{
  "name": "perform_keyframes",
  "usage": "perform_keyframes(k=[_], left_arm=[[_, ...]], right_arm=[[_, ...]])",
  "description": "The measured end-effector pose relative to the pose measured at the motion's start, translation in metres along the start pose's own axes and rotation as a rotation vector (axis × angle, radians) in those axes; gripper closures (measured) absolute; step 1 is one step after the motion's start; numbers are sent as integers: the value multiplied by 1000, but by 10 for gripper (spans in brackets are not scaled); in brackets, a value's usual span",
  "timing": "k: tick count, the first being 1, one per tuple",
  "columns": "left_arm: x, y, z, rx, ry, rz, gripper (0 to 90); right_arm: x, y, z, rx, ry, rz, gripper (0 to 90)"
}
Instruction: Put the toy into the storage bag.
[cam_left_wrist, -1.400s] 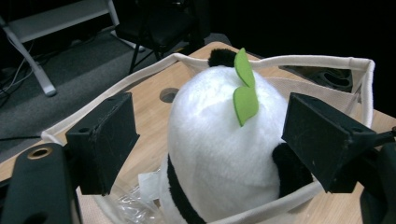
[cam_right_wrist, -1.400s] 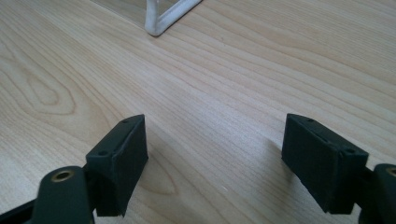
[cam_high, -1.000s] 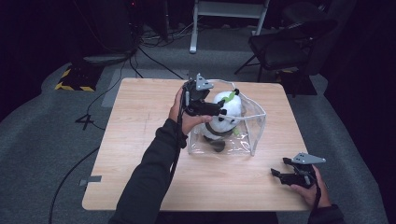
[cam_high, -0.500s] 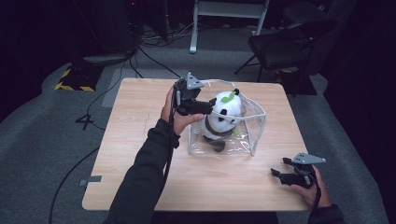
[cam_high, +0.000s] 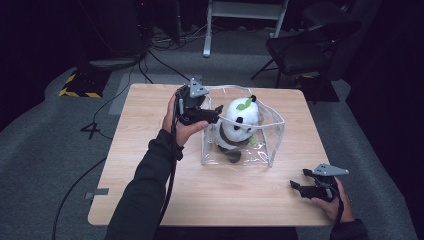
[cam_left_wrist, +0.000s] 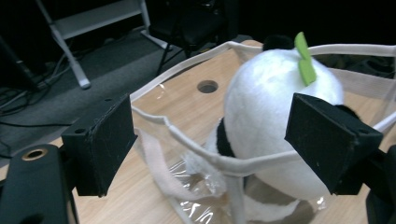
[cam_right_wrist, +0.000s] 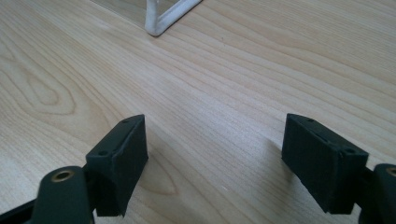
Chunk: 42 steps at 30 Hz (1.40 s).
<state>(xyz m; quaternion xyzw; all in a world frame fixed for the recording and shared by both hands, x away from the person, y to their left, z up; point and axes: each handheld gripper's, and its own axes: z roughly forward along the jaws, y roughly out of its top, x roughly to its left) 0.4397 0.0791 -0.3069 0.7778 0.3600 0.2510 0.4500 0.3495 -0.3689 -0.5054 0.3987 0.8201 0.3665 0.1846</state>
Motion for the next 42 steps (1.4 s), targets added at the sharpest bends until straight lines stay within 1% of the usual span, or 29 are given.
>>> perform_keyframes(k=[2,4,9,11,12,14,16,18,19,21,22,23,24,26,27,29,34,36,38,40,42], left_arm=[[2,-1,-2,6,5,7,159],[4,-3,-4,10,27,13,158],[10,-7,-9,12,50,6,159],[11,-8,-11,13,65,3,159],[13,-9,-13,15,65,12,159],[14,-10,-14,15,78,14,159],[15,-12,-15,18,75,11,159],[16,-15,-16,22,83,11,159],[17,-16,-16,26,81,9,159],[18,-17,-16,36,92,14,158],[19,-17,-17,51,106,25,159],[19,-18,-17,54,113,21,159],[20,-18,-17,63,114,21,159],[20,-21,-18,65,111,18,159],[21,-22,-18,66,117,30,159],[21,-25,-18,73,117,30,159],[22,-33,-18,100,126,51,159],[22,-37,-18,105,133,50,159],[23,-41,-17,111,128,50,159],[24,-45,-16,124,133,49,159],[26,-50,-15,138,137,39,159]], right_arm=[[0,0,0,0,0,0,225],[0,0,0,0,0,0,225],[0,0,0,0,0,0,225],[0,0,0,0,0,0,225],[0,0,0,0,0,1,225],[0,0,0,0,0,0,225],[0,0,0,0,0,0,225],[0,0,0,0,0,1,225],[0,0,0,0,0,0,225],[0,0,0,0,0,0,225],[0,0,0,0,0,0,225],[0,0,0,0,0,0,225],[0,0,0,0,0,0,225],[0,0,0,0,0,0,225],[0,0,0,0,0,0,225],[0,0,0,0,0,0,225],[0,0,0,0,0,0,225],[0,0,0,0,0,0,225],[0,0,0,0,-1,0,225],[0,0,0,0,-1,0,225],[0,0,0,0,-1,0,225]])
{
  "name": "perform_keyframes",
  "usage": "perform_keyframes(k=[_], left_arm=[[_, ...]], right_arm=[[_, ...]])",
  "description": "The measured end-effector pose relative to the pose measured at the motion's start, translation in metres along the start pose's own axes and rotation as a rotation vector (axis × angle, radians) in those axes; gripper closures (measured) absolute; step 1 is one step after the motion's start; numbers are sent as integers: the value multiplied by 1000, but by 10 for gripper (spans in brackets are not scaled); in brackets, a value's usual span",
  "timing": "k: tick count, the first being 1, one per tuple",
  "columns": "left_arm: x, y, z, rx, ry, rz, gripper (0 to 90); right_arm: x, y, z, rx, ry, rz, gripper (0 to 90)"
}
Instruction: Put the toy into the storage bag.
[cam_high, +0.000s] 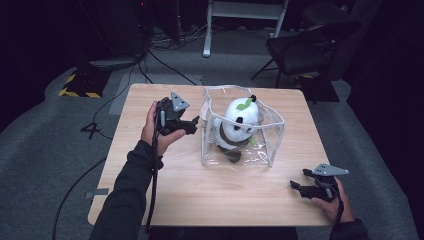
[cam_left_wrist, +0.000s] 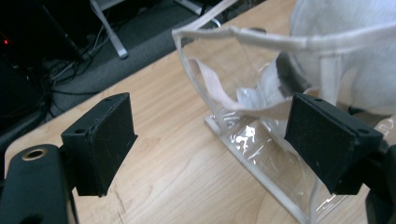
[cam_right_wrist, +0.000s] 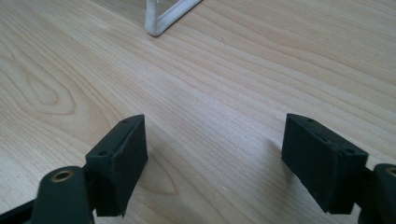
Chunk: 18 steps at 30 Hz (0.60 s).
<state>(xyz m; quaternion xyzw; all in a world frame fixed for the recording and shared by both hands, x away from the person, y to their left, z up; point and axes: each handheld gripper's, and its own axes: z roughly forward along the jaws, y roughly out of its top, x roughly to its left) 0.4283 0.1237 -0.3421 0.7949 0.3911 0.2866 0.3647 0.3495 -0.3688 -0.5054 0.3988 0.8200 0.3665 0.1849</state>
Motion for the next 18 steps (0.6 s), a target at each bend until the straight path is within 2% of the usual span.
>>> perform_keyframes(k=[3,12,18], left_arm=[[0,-7,3,27,12,-1,160],[1,-25,6,55,5,-11,159],[2,-34,5,80,9,13,160]], right_arm=[[0,0,0,0,0,0,225],[0,0,0,0,0,0,225],[0,0,0,0,0,0,225]])
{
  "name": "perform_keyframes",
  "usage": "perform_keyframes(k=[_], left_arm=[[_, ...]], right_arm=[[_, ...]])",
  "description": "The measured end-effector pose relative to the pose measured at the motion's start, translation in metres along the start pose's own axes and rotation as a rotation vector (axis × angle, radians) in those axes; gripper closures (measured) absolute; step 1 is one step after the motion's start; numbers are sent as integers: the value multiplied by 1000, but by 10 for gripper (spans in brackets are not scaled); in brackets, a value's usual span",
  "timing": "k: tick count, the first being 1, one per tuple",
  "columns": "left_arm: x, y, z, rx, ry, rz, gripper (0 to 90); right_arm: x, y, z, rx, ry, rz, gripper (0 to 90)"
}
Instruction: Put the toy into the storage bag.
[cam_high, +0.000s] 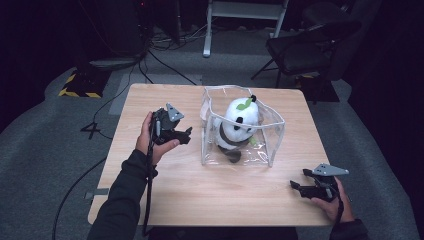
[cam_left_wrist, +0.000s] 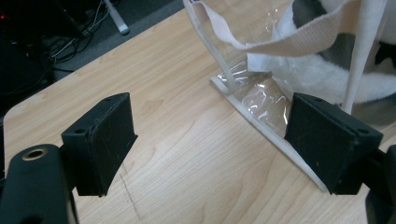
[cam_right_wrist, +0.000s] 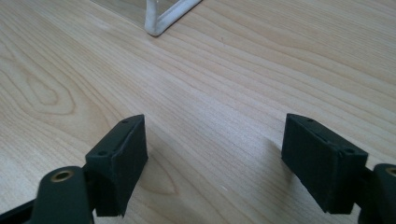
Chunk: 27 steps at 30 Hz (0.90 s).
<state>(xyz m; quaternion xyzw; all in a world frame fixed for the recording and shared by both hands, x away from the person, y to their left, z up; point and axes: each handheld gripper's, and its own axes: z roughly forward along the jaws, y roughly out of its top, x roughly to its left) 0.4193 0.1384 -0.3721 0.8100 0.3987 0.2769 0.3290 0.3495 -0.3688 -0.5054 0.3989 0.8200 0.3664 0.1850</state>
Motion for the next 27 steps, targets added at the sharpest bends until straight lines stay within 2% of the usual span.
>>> perform_keyframes(k=[8,12,27], left_arm=[[-1,-13,-4,33,13,35,159],[-3,-19,-4,67,20,61,159],[-11,-38,-4,110,18,89,160]], right_arm=[[0,0,0,0,0,-1,225],[0,0,0,0,-1,-1,224],[0,0,0,0,-2,0,224]])
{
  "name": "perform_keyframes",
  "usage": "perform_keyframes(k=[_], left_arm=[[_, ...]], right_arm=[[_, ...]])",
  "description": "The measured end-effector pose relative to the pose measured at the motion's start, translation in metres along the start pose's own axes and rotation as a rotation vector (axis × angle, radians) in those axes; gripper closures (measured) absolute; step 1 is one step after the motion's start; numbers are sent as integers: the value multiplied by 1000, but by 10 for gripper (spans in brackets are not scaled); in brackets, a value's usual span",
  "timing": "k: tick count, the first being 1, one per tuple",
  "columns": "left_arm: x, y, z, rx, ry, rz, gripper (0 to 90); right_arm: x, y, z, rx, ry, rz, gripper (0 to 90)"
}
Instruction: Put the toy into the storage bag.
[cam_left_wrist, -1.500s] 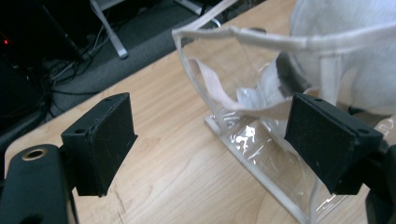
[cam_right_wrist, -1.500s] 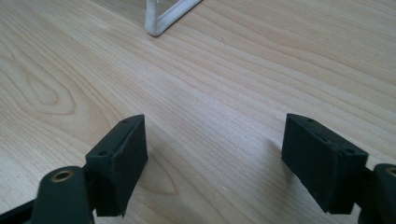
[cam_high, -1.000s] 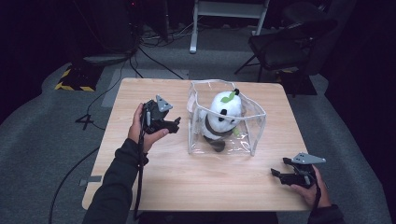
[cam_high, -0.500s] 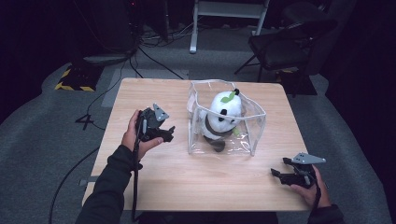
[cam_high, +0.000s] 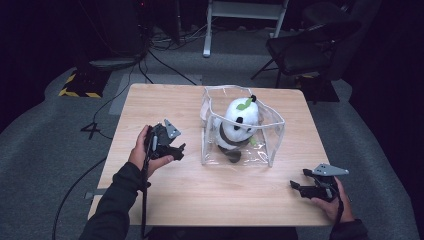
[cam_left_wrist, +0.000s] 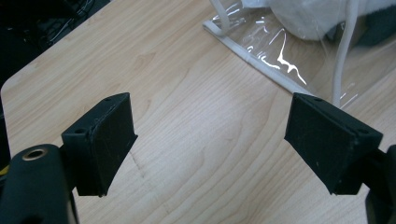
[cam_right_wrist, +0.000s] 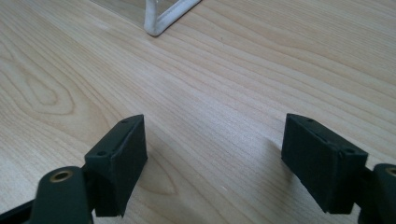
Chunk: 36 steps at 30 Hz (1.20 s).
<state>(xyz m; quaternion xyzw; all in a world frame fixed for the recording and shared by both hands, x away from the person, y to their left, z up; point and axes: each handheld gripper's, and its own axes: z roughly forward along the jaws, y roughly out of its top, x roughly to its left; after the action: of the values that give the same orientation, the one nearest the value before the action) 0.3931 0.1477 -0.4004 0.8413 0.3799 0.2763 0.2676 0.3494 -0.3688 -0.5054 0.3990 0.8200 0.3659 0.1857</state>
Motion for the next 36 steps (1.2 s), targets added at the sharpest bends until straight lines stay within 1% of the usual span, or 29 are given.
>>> perform_keyframes(k=[5,6,7,8,10,13,14,16,17,20,23,26,29,30,31,32,33,36], left_arm=[[-1,-9,0,20,-2,5,159],[-1,-10,0,22,12,4,159],[-2,-13,0,24,22,10,160],[-2,-15,0,21,26,7,160],[-3,-19,0,26,16,6,161],[-4,-25,-1,20,17,10,161],[-4,-28,-2,30,16,14,161],[-5,-32,-1,27,11,7,161],[-6,-34,-1,31,16,3,161],[-7,-41,0,40,10,14,161],[-7,-45,0,38,15,13,161],[-7,-51,0,31,5,-1,161],[-8,-58,1,39,15,0,161],[-8,-60,1,42,24,2,161],[-9,-62,1,42,23,7,162],[-9,-66,1,47,33,20,163],[-10,-68,1,43,36,18,163],[-10,-78,2,43,24,6,164]], right_arm=[[0,0,0,0,0,0,224],[0,0,0,0,0,0,223],[0,0,0,0,0,0,223],[0,0,0,0,0,0,224],[0,0,0,0,0,0,224],[0,0,0,0,0,1,224],[0,0,0,0,0,0,224],[0,0,0,0,0,0,223],[0,0,0,0,0,0,224],[0,0,0,0,0,0,224],[0,0,0,0,0,0,224],[0,0,0,0,0,0,224],[0,0,0,0,0,0,223],[0,0,0,0,0,0,224],[0,0,0,0,0,0,224],[0,0,0,0,0,0,224],[0,0,0,0,0,0,224],[0,0,0,0,0,0,223]])
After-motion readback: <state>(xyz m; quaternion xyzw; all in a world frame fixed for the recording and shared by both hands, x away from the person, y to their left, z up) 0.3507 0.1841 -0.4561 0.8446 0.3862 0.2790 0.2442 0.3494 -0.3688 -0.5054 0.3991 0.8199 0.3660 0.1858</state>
